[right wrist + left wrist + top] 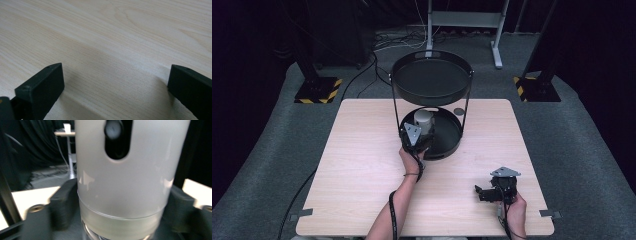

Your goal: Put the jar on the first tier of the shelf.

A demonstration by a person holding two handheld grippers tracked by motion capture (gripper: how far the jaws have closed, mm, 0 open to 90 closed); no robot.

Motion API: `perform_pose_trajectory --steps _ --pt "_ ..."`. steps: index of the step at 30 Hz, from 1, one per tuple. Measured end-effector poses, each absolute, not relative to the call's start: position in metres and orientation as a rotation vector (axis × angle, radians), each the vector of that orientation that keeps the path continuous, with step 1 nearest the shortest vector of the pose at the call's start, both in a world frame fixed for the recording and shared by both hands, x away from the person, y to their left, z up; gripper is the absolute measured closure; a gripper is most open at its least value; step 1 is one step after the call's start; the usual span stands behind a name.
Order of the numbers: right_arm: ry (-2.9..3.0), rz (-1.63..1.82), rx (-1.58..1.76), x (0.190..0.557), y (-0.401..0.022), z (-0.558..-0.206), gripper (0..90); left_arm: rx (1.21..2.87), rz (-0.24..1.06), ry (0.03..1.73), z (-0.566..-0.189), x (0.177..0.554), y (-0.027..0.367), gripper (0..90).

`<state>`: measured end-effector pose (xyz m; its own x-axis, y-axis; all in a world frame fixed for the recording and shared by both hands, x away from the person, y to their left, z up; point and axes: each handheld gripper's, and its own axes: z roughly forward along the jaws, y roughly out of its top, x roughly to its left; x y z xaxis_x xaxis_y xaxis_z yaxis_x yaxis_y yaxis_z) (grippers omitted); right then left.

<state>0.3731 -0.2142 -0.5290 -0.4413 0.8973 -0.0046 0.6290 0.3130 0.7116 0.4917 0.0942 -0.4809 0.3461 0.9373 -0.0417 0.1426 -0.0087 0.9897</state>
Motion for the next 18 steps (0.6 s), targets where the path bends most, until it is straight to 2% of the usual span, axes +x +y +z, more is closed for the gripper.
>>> perform_pose_trajectory --steps 4,7,14,18 --pt "2.184 0.909 1.358 0.373 -0.214 -0.529 0.0 1.48 0.843 1.067 -0.466 0.483 0.102 9.1" --pt "2.184 0.909 1.358 0.373 -0.214 -0.529 0.0 1.507 0.795 1.105 -0.455 0.474 0.112 6.0" --pt "2.183 0.907 1.352 0.373 -0.214 -0.529 0.0 1.626 0.676 1.129 -0.447 0.445 0.14 3.6" --pt "2.182 0.907 1.355 0.373 -0.214 -0.529 0.0 1.68 0.67 1.148 -0.455 0.424 0.161 3.1"
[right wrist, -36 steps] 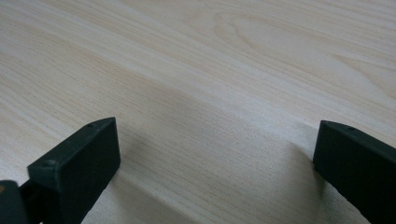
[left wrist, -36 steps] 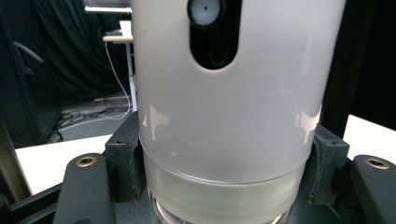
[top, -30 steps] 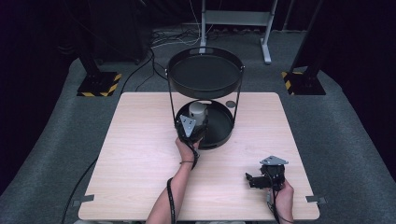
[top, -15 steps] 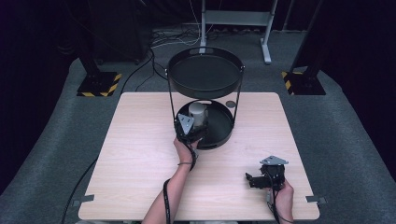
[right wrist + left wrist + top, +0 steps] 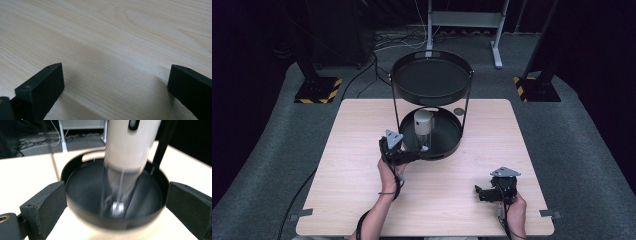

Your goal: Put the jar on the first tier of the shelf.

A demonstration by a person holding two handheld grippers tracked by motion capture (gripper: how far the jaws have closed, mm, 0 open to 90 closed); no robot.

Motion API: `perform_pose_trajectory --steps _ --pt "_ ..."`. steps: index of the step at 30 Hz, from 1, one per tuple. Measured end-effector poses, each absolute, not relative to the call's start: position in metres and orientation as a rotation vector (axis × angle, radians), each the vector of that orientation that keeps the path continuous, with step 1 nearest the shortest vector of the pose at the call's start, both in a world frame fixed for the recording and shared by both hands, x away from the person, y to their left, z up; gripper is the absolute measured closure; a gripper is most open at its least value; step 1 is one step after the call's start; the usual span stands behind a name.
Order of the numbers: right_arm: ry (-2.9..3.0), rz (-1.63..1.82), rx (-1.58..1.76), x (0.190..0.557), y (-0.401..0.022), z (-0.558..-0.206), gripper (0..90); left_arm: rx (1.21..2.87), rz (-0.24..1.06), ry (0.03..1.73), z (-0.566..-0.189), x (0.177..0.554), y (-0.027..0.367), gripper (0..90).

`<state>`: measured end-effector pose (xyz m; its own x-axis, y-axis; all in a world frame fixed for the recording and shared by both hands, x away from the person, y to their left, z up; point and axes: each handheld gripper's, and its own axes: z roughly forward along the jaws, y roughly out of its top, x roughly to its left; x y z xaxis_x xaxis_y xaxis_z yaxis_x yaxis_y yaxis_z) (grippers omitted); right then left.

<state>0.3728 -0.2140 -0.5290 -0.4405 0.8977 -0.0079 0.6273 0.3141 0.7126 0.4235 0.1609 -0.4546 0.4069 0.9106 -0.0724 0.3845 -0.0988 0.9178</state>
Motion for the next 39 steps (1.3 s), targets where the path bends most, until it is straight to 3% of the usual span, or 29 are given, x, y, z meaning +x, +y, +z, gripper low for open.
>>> perform_pose_trajectory --steps 16,39 --pt "2.186 0.909 1.349 0.373 -0.214 -0.529 0.0 1.819 0.659 1.33 -0.51 0.356 0.239 1.7" --pt "2.184 0.908 1.349 0.373 -0.214 -0.529 0.0 1.98 0.637 1.409 -0.53 0.347 0.245 0.4"
